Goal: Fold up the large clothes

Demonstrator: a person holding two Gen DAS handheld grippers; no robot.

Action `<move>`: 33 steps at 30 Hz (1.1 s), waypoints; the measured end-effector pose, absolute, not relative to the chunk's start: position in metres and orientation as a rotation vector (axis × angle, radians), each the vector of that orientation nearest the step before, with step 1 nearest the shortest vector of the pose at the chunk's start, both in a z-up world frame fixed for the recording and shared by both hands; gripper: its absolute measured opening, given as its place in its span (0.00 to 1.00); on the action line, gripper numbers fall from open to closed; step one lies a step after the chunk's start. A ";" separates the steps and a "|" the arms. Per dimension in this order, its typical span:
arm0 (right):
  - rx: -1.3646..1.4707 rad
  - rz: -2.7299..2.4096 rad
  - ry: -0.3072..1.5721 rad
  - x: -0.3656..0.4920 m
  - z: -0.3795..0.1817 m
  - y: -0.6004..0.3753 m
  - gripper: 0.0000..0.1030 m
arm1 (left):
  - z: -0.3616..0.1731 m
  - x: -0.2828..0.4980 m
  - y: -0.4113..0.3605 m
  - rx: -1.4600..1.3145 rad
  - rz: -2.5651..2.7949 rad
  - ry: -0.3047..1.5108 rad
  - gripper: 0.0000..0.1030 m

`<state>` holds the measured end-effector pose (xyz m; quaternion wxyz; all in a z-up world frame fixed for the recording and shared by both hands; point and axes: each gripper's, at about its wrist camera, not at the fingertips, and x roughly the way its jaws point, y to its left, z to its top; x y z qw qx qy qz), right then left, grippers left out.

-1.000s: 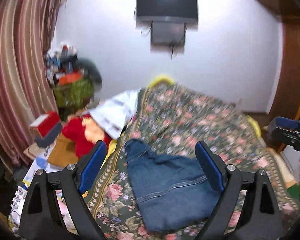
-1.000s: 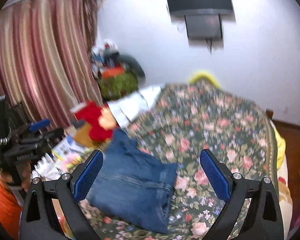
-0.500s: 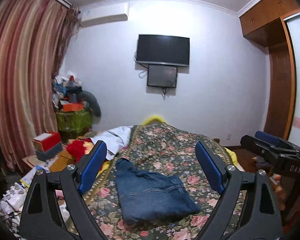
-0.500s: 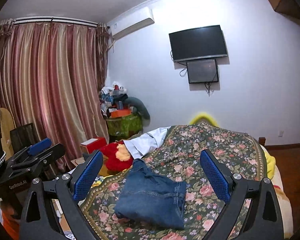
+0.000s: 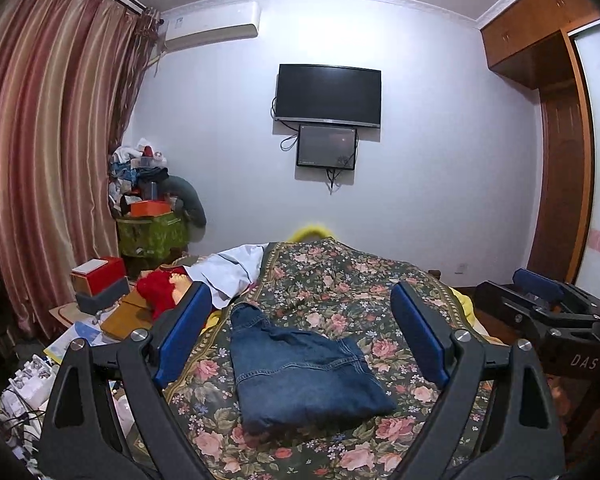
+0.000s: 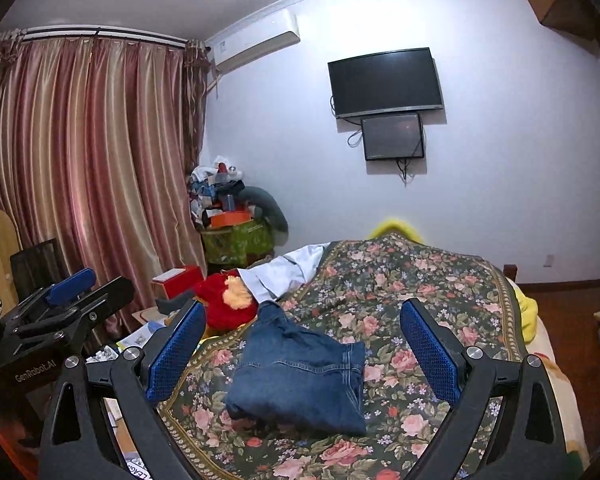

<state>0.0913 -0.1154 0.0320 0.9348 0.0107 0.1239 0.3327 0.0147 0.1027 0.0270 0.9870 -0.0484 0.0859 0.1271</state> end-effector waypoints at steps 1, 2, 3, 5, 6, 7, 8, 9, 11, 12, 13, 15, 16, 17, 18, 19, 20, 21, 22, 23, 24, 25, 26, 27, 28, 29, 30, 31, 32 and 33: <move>0.022 0.682 0.253 0.091 0.032 -0.116 0.94 | 0.027 0.015 0.103 -0.099 0.255 0.173 0.89; 0.021 0.682 0.254 0.090 0.032 -0.115 0.94 | 0.027 0.015 0.103 -0.099 0.256 0.173 0.89; 0.020 0.682 0.255 0.090 0.031 -0.115 0.94 | 0.027 0.015 0.103 -0.099 0.258 0.172 0.89; 0.021 0.680 0.253 0.090 0.032 -0.115 0.94 | 0.026 0.016 0.105 -0.100 0.257 0.174 0.89; 0.020 0.682 0.253 0.089 0.032 -0.115 0.94 | 0.026 0.016 0.106 -0.102 0.257 0.176 0.89; 0.020 0.681 0.252 0.090 0.032 -0.115 0.94 | 0.025 0.016 0.106 -0.103 0.255 0.178 0.89; 0.021 0.678 0.252 0.090 0.032 -0.115 0.94 | 0.025 0.017 0.106 -0.103 0.255 0.179 0.89; 0.020 0.678 0.252 0.090 0.032 -0.114 0.94 | 0.024 0.017 0.106 -0.102 0.256 0.180 0.89; 0.021 0.678 0.252 0.091 0.033 -0.114 0.94 | 0.023 0.018 0.107 -0.098 0.259 0.181 0.89; 0.020 0.678 0.252 0.091 0.033 -0.114 0.94 | 0.023 0.018 0.106 -0.097 0.259 0.182 0.89; 0.019 0.678 0.252 0.091 0.033 -0.114 0.94 | 0.022 0.019 0.105 -0.097 0.259 0.182 0.89; 0.020 0.678 0.253 0.091 0.034 -0.114 0.94 | 0.022 0.019 0.105 -0.099 0.257 0.185 0.89; 0.020 0.680 0.252 0.091 0.034 -0.114 0.94 | 0.021 0.020 0.105 -0.101 0.257 0.187 0.89; 0.019 0.679 0.252 0.091 0.034 -0.114 0.94 | 0.021 0.020 0.106 -0.102 0.258 0.189 0.89; 0.020 0.678 0.250 0.091 0.034 -0.114 0.94 | 0.021 0.020 0.107 -0.103 0.258 0.190 0.89; 0.020 0.679 0.251 0.091 0.034 -0.114 0.94 | 0.020 0.021 0.107 -0.104 0.258 0.192 0.89; 0.020 0.679 0.252 0.091 0.033 -0.114 0.94 | 0.020 0.021 0.107 -0.105 0.257 0.193 0.90; 0.021 0.679 0.252 0.091 0.033 -0.114 0.94 | 0.020 0.022 0.107 -0.105 0.256 0.193 0.90; 0.019 0.679 0.252 0.091 0.033 -0.114 0.94 | 0.020 0.022 0.107 -0.104 0.256 0.193 0.90; 0.020 0.679 0.253 0.091 0.033 -0.115 0.94 | 0.020 0.022 0.107 -0.104 0.257 0.193 0.90; 0.021 0.680 0.253 0.091 0.033 -0.114 0.94 | 0.020 0.022 0.107 -0.104 0.258 0.193 0.90; 0.020 0.680 0.252 0.091 0.033 -0.115 0.94 | 0.020 0.022 0.107 -0.104 0.258 0.193 0.90; 0.019 0.680 0.252 0.091 0.034 -0.115 0.94 | 0.020 0.022 0.107 -0.104 0.259 0.192 0.90; 0.019 0.680 0.251 0.090 0.034 -0.115 0.94 | 0.020 0.022 0.107 -0.105 0.257 0.193 0.90; 0.019 0.678 0.250 0.090 0.034 -0.115 0.94 | 0.020 0.022 0.107 -0.105 0.257 0.193 0.90; 0.019 0.677 0.251 0.091 0.034 -0.114 0.94 | 0.020 0.022 0.107 -0.106 0.254 0.195 0.90; 0.019 0.677 0.252 0.091 0.036 -0.114 0.94 | 0.020 0.023 0.107 -0.106 0.254 0.196 0.90; 0.021 0.676 0.251 0.091 0.036 -0.114 0.94 | 0.020 0.023 0.108 -0.107 0.255 0.197 0.90; 0.021 0.678 0.251 0.091 0.036 -0.115 0.94 | 0.020 0.023 0.108 -0.107 0.252 0.197 0.90; 0.022 0.679 0.253 0.091 0.036 -0.114 0.94 | 0.020 0.023 0.108 -0.107 0.252 0.197 0.90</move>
